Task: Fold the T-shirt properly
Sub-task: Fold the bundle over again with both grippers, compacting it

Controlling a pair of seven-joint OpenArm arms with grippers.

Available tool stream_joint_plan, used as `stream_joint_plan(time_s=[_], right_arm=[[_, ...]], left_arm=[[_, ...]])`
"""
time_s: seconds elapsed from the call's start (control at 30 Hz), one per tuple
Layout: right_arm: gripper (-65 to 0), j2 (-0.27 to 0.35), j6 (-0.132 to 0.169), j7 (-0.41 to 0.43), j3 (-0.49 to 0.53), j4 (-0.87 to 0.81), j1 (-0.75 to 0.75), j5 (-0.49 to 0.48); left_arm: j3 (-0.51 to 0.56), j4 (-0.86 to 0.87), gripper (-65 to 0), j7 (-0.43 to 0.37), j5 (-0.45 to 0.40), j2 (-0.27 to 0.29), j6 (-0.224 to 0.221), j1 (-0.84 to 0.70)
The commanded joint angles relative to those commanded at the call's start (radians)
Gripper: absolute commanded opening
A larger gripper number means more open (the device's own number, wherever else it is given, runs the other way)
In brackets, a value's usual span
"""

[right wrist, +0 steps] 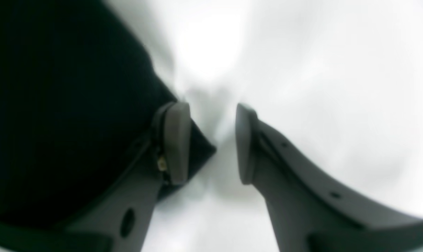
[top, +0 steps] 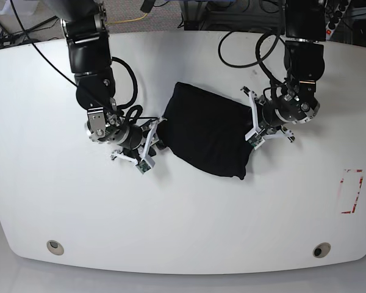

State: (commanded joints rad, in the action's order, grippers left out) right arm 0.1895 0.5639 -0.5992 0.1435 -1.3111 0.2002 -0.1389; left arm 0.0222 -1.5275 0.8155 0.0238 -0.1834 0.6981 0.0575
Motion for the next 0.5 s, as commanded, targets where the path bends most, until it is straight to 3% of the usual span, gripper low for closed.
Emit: stream_joint_plan(time_s=[0.27,0.5], right_arm=[[-45.5,-0.002,0.000,-0.068,0.002,-0.141,-0.124,-0.002],[-45.5,-0.077,0.000,-0.129,0.018,-0.210,-0.178,0.002]], left_arm=[[0.002,0.117,-56.8,-0.002,0.000,-0.009,0.000,0.123],[-0.002,0.064,-56.8,0.003,0.005,-0.038,0.000,0.163]])
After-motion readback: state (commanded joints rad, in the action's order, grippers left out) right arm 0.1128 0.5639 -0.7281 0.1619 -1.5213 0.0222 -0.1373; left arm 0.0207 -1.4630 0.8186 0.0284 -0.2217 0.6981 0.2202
